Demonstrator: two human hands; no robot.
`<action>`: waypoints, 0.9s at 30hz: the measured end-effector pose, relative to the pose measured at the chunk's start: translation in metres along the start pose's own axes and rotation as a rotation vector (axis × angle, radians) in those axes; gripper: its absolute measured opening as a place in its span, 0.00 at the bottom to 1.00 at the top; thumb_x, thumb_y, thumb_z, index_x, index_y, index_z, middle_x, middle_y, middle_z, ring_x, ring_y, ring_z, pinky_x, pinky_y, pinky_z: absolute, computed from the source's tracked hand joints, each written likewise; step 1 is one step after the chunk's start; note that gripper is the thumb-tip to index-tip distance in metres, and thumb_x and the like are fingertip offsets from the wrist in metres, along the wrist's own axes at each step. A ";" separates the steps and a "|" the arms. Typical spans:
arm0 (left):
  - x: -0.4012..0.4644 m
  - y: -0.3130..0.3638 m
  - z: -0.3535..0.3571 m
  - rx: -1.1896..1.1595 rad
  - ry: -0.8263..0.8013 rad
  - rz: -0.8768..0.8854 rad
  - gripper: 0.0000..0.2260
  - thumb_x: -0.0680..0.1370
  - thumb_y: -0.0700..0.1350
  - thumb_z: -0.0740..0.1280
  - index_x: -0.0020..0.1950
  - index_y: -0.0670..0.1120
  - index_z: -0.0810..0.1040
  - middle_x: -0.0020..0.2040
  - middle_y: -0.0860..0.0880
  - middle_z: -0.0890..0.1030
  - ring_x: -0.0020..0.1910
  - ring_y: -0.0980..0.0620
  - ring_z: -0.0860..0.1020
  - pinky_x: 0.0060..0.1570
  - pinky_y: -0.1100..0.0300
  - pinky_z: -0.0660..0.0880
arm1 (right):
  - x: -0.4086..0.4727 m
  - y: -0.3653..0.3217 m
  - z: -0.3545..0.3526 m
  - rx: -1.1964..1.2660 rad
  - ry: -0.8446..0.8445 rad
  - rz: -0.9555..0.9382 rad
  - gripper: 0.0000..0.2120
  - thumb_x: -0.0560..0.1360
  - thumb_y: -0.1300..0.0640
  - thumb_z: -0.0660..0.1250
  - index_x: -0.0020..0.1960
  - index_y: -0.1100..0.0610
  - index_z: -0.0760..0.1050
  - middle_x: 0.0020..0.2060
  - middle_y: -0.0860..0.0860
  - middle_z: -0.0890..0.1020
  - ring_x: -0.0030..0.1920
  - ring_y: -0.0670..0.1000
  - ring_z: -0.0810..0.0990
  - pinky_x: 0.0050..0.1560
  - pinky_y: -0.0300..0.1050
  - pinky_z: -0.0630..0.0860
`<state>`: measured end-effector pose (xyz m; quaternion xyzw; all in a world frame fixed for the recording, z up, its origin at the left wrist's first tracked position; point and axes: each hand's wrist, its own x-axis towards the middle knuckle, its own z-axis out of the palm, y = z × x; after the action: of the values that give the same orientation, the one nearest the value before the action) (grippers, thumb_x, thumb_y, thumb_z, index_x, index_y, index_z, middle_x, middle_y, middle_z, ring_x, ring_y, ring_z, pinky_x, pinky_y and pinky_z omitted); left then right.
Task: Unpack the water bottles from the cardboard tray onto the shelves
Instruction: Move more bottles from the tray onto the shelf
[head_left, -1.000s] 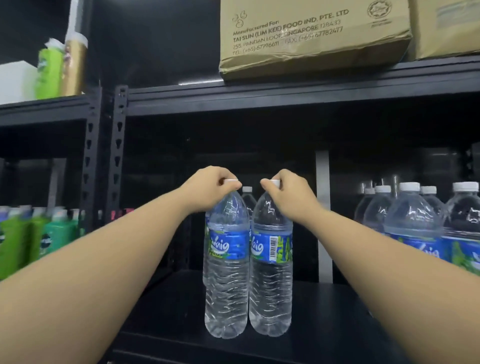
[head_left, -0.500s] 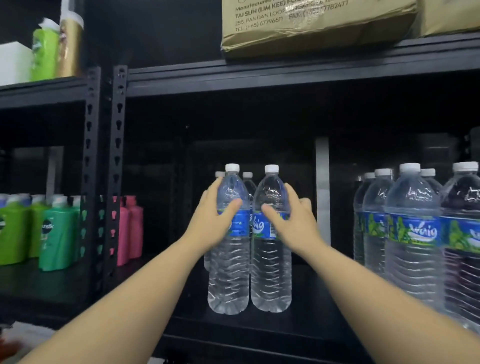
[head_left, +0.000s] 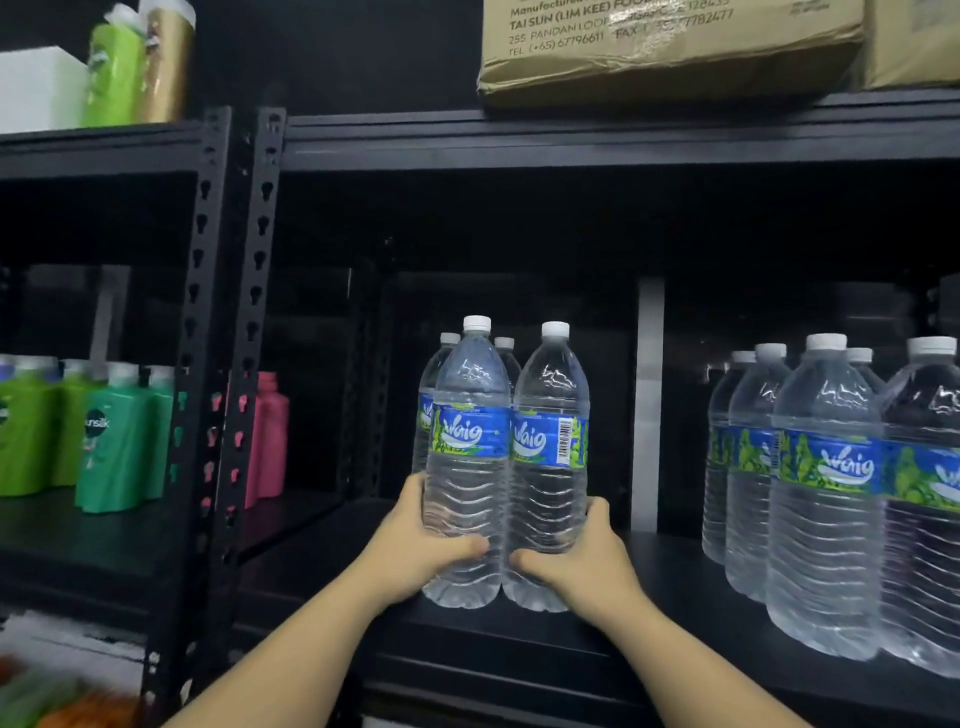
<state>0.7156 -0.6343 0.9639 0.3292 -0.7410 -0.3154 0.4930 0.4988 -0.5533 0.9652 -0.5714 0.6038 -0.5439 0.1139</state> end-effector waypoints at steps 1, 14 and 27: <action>0.001 -0.001 0.000 -0.004 0.006 -0.005 0.40 0.62 0.52 0.86 0.69 0.56 0.68 0.56 0.55 0.85 0.53 0.64 0.84 0.56 0.63 0.79 | 0.000 0.000 -0.001 0.004 -0.011 0.002 0.35 0.57 0.44 0.83 0.55 0.44 0.64 0.52 0.41 0.83 0.51 0.40 0.83 0.44 0.38 0.77; -0.003 -0.007 -0.003 -0.062 0.093 -0.032 0.40 0.61 0.56 0.87 0.67 0.56 0.70 0.56 0.56 0.84 0.54 0.59 0.84 0.59 0.55 0.80 | 0.002 0.010 0.000 0.025 -0.020 -0.074 0.32 0.57 0.44 0.84 0.58 0.43 0.76 0.54 0.43 0.86 0.53 0.43 0.86 0.58 0.53 0.82; 0.024 -0.027 -0.041 0.049 0.123 -0.118 0.31 0.64 0.52 0.86 0.61 0.54 0.74 0.52 0.54 0.85 0.51 0.57 0.84 0.55 0.54 0.81 | 0.034 -0.018 0.031 -0.165 -0.109 0.013 0.38 0.57 0.45 0.88 0.57 0.50 0.68 0.53 0.42 0.81 0.52 0.43 0.81 0.50 0.42 0.77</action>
<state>0.7519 -0.6748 0.9678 0.4028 -0.6963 -0.3048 0.5100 0.5215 -0.5927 0.9837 -0.6037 0.6432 -0.4597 0.1027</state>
